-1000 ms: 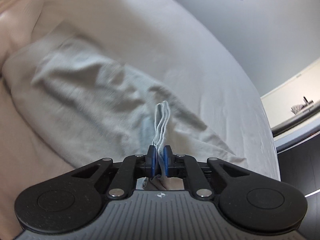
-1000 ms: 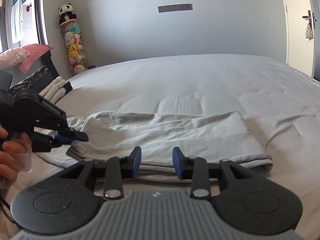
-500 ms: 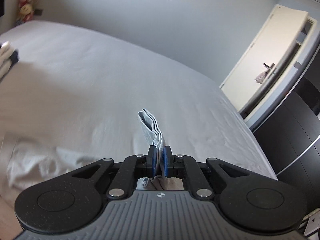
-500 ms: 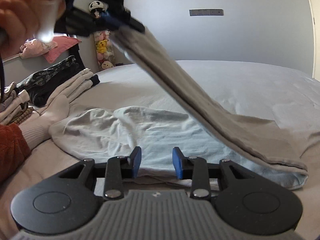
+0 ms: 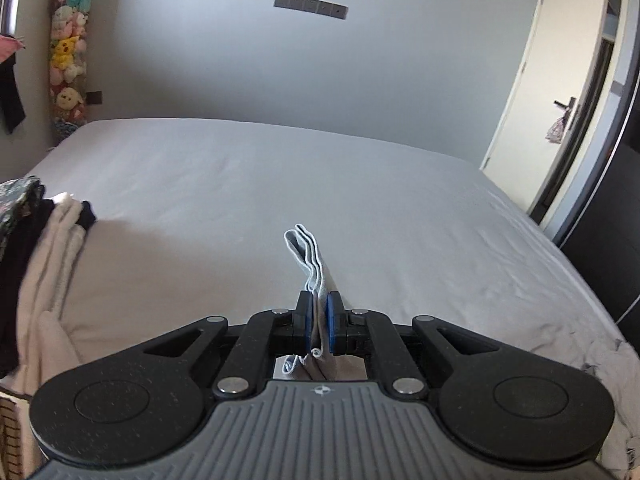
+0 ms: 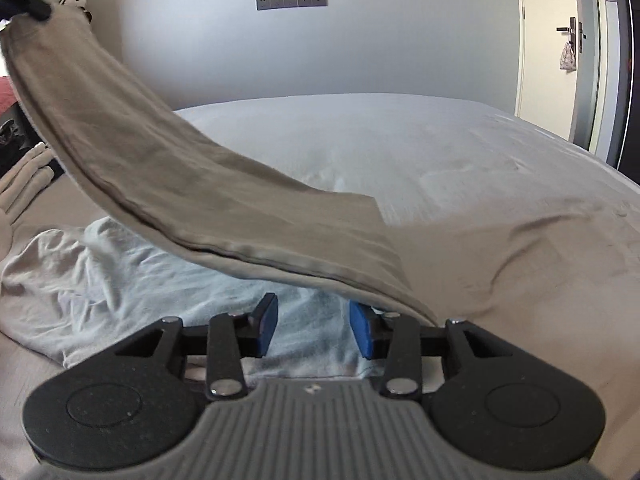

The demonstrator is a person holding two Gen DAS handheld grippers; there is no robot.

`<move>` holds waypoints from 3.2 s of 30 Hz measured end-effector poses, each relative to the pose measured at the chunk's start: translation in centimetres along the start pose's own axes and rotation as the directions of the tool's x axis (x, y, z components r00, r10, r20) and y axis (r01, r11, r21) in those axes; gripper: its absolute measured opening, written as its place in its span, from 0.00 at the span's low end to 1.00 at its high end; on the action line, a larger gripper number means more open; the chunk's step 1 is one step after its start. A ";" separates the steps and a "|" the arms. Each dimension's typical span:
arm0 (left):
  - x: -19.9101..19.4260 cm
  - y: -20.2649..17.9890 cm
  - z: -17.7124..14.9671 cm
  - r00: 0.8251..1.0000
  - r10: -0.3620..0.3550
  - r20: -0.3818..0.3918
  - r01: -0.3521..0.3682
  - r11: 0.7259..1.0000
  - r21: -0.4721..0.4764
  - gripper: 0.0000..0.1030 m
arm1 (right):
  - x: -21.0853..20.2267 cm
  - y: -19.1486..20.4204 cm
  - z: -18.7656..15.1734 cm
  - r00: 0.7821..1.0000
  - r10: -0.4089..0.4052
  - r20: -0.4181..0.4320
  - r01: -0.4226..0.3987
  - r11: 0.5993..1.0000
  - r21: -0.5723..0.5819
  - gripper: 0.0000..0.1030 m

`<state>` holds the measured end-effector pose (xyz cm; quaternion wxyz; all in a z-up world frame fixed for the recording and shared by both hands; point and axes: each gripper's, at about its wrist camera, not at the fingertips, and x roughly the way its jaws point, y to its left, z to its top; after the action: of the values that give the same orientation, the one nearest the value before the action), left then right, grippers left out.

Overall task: Fold clothes
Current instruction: 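Grasp the shirt edge with the left gripper and fold it over the body, then open the left gripper and release the folded edge onto the shirt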

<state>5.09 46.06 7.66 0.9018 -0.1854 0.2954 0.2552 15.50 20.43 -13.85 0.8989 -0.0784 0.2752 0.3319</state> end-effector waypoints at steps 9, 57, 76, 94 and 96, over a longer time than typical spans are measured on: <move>2.6 7.8 -3.9 0.981 0.146 -0.126 -0.152 0.988 -0.038 0.08 | 0.3 0.4 -0.7 0.999 -0.003 -0.041 0.002 0.999 -0.035 0.43; 5.1 14.4 -12.3 0.918 0.360 -0.164 -0.371 0.928 -0.039 0.23 | -1.8 -0.5 -1.4 0.985 0.075 -0.157 -0.083 0.995 -0.046 0.48; 4.6 15.6 -15.0 0.912 0.244 -0.331 -0.377 0.815 -0.439 0.53 | 3.0 -9.8 -0.6 0.953 0.293 -0.073 -0.194 0.779 0.597 0.52; 4.8 14.2 -15.4 0.936 0.258 -0.240 -0.346 0.797 -0.495 0.19 | 1.6 -10.7 1.5 0.913 0.403 0.062 -0.317 0.606 0.730 0.08; 3.8 13.3 -15.3 0.948 0.219 -0.231 -0.310 0.798 -0.516 0.19 | 0.3 -11.4 2.0 0.919 0.389 0.063 -0.305 0.602 0.738 0.08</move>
<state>-6.61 50.65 -8.72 0.7398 -0.4114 0.3046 0.4367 23.88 12.50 -12.80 0.7558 0.3270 0.4413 0.3565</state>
